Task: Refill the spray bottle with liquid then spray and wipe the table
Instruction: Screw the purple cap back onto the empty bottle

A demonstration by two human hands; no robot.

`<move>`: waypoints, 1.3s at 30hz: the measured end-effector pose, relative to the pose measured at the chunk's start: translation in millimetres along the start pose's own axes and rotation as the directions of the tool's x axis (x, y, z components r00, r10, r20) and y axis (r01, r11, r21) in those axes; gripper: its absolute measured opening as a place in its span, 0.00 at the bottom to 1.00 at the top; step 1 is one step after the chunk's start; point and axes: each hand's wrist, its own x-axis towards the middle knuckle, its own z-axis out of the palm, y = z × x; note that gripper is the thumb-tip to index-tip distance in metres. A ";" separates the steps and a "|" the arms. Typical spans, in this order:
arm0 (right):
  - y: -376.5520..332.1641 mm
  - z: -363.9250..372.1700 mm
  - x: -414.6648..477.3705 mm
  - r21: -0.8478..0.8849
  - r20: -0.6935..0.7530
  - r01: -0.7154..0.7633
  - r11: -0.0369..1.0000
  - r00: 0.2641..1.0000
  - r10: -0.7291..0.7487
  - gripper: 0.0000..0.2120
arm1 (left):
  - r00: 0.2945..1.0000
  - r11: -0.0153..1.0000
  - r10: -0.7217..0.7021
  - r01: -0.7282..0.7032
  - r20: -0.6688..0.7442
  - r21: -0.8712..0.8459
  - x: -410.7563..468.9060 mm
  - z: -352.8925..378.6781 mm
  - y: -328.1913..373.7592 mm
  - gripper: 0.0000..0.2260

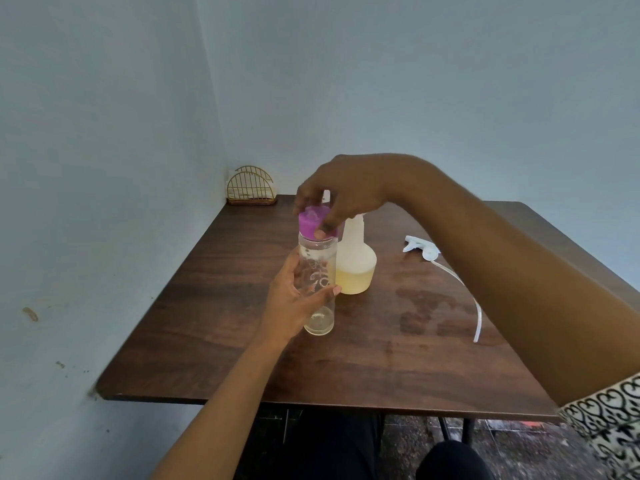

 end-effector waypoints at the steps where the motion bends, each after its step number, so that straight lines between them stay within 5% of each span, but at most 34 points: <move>1: -0.6 3.3 2.9 0.015 -0.058 -0.039 0.999 0.998 0.040 0.19 | 1.000 1.000 -0.002 0.002 -0.001 0.001 -0.2 0.3 0.0 0.27; 8: 1.0 27.2 17.1 -0.022 -0.386 -0.279 0.960 0.888 0.249 0.31 | 1.000 1.000 -0.001 0.001 -0.009 -0.009 -0.5 0.5 -2.3 0.28; 14: 14.7 9.0 -3.3 0.194 -0.034 0.019 0.981 0.999 -0.013 0.21 | 1.000 1.000 -0.018 0.019 0.008 -0.013 0.0 0.2 -1.3 0.26; 23: -1.5 32.7 19.4 -0.003 -0.384 -0.176 0.984 0.909 0.162 0.18 | 0.998 0.999 0.008 -0.005 -0.066 0.046 -0.2 3.6 -6.4 0.28; 36: -13.7 40.5 19.4 0.052 -0.465 -0.362 0.931 0.816 0.343 0.22 | 0.983 0.990 0.047 -0.023 -0.177 0.138 -5.4 14.7 -6.5 0.34; 39: -9.4 54.5 3.7 0.237 -0.433 -0.301 0.924 0.818 0.377 0.31 | 0.992 0.992 0.044 -0.029 -0.121 0.127 -6.0 9.6 -5.8 0.34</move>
